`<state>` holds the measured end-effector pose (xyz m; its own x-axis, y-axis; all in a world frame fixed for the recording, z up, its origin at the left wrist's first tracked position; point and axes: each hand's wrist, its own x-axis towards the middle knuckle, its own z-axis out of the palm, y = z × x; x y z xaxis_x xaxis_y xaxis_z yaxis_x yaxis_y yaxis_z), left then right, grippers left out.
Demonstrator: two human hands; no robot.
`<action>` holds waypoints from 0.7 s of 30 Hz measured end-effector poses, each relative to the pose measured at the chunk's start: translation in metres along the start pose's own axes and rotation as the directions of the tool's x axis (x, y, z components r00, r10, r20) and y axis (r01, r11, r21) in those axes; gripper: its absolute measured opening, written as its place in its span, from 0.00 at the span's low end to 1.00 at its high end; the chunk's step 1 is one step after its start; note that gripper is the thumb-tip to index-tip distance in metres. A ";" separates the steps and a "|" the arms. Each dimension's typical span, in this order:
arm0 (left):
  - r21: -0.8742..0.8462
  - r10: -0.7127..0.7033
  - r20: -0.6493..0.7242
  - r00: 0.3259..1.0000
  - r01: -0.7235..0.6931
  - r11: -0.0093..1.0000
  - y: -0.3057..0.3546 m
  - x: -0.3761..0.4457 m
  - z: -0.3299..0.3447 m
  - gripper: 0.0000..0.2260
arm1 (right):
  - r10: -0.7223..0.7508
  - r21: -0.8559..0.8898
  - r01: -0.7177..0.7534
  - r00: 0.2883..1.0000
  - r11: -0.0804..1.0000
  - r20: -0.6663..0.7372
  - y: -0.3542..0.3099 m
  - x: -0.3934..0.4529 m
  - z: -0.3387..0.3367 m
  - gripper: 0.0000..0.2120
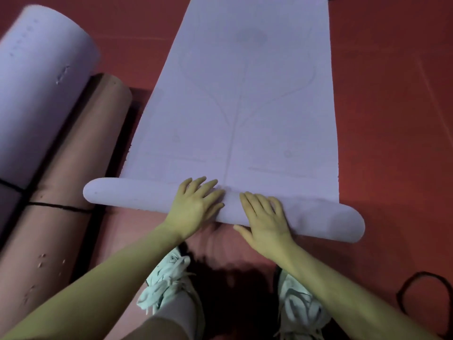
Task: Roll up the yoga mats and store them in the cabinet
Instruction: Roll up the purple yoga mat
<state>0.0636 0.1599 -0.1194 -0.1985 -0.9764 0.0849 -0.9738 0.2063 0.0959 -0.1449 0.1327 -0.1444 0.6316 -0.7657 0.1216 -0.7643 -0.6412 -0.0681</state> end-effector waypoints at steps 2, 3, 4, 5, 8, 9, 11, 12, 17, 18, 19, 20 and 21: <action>0.031 0.035 0.036 0.999 -0.036 0.999 -0.009 -0.012 0.005 0.22 | 0.064 -0.007 -0.064 0.997 0.998 0.045 -0.004 -0.003 0.009 0.33; 0.055 0.042 0.080 0.996 -0.047 0.997 -0.015 -0.017 0.008 0.25 | 0.064 -0.023 -0.062 0.997 0.998 0.051 -0.005 -0.005 0.013 0.34; 0.080 0.050 0.122 0.991 -0.060 0.995 -0.021 -0.023 0.011 0.27 | 0.044 -0.042 -0.042 0.998 0.998 0.044 -0.004 -0.005 0.018 0.35; 0.099 0.055 0.159 0.986 -0.072 0.993 -0.026 -0.027 0.015 0.27 | 0.018 -0.056 -0.016 1.000 0.998 0.022 -0.002 -0.005 0.021 0.35; 0.091 0.024 0.236 0.972 -0.047 0.995 -0.038 -0.028 0.020 0.28 | -0.045 -0.076 0.041 0.997 0.996 -0.060 0.008 0.002 0.027 0.33; 0.076 0.015 0.241 0.970 -0.034 0.997 -0.040 -0.025 0.020 0.28 | -0.057 -0.072 0.051 0.995 0.996 -0.084 0.011 0.005 0.028 0.31; 0.043 0.019 0.228 0.973 -0.030 0.999 -0.040 -0.016 0.019 0.28 | -0.052 -0.062 0.045 0.992 0.997 -0.116 0.019 0.012 0.026 0.26; 0.030 0.032 0.211 0.977 -0.039 0.999 -0.038 -0.011 0.019 0.28 | -0.041 -0.069 0.033 0.992 0.997 -0.117 0.023 0.014 0.024 0.26; 0.012 0.050 0.098 0.994 -0.052 0.999 -0.007 0.016 0.024 0.27 | -0.031 -0.074 0.022 0.991 0.997 -0.129 0.061 0.010 0.011 0.25; 0.009 0.053 0.088 0.995 -0.054 0.998 0.003 0.023 0.024 0.27 | -0.011 -0.077 0.002 0.994 0.997 -0.112 0.071 0.007 0.007 0.25; 0.002 0.060 0.087 0.994 -0.060 0.998 0.013 0.030 0.025 0.27 | 0.018 -0.079 -0.024 0.996 0.997 -0.084 0.080 0.003 0.004 0.25; -0.003 0.069 0.089 0.994 -0.069 0.998 0.024 0.036 0.026 0.28 | 0.047 -0.072 -0.050 0.998 0.996 -0.053 0.089 -0.003 0.001 0.26; -0.002 0.079 0.095 0.992 -0.079 0.997 0.034 0.042 0.027 0.28 | 0.068 -0.056 -0.069 0.997 0.996 -0.022 0.098 -0.010 -0.002 0.26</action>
<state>0.0191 0.1242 -0.1398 -0.2843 -0.9587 -0.0026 -0.9549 0.2829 0.0904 -0.2261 0.0778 -0.1506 0.5749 -0.8064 0.1387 -0.8124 -0.5828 -0.0208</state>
